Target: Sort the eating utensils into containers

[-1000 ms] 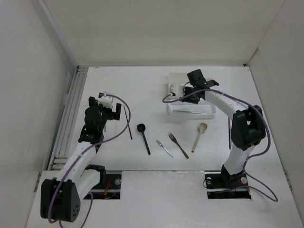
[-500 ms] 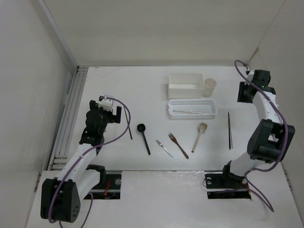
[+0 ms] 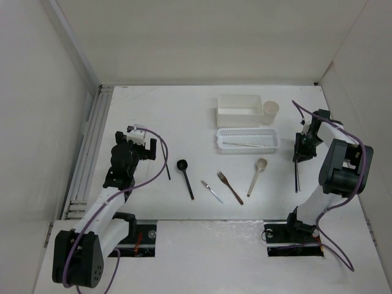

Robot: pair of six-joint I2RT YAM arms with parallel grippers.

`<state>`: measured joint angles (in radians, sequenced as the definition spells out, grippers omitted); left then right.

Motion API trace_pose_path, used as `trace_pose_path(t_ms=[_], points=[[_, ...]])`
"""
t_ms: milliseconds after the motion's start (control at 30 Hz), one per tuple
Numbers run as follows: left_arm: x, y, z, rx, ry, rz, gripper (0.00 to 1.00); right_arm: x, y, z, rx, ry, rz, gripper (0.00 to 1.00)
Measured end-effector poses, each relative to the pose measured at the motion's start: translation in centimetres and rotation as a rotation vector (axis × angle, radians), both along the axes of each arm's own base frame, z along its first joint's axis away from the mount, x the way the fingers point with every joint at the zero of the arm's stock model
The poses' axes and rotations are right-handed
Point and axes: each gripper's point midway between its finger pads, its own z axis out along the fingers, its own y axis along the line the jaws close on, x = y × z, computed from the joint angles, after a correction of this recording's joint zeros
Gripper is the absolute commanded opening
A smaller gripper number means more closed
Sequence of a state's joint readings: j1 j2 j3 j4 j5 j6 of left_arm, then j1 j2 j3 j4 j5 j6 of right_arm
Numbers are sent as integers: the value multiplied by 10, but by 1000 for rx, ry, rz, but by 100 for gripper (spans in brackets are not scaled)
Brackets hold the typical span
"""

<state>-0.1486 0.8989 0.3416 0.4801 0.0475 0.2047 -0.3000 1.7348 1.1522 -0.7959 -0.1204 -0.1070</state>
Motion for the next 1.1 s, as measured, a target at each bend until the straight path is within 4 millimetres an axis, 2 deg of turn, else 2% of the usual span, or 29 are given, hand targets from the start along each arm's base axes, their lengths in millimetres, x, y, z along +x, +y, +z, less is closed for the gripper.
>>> trace_pose_path(t_ms=[67,167,633,967,1033,1100], points=[[0,0,-1,-2,-1,0,100,-3,1,-2,5,19,-2,23],[0,0,-1,-4,-6,1,100,-6,1,-9,16,57,1,22],[0,1,0,-6,-20,5,100,-16,-9,-16,-35,136,-9,25],[1,2,1,-5,-31,12,100,-13,-8,-20,-92,179,15,26],[1,2,0,-4,-31,15,100,-12,-6,-21,-130,192,40,20],[0,3,-2,-3,-26,17,100,-12,-4,-21,-150,204,53,9]])
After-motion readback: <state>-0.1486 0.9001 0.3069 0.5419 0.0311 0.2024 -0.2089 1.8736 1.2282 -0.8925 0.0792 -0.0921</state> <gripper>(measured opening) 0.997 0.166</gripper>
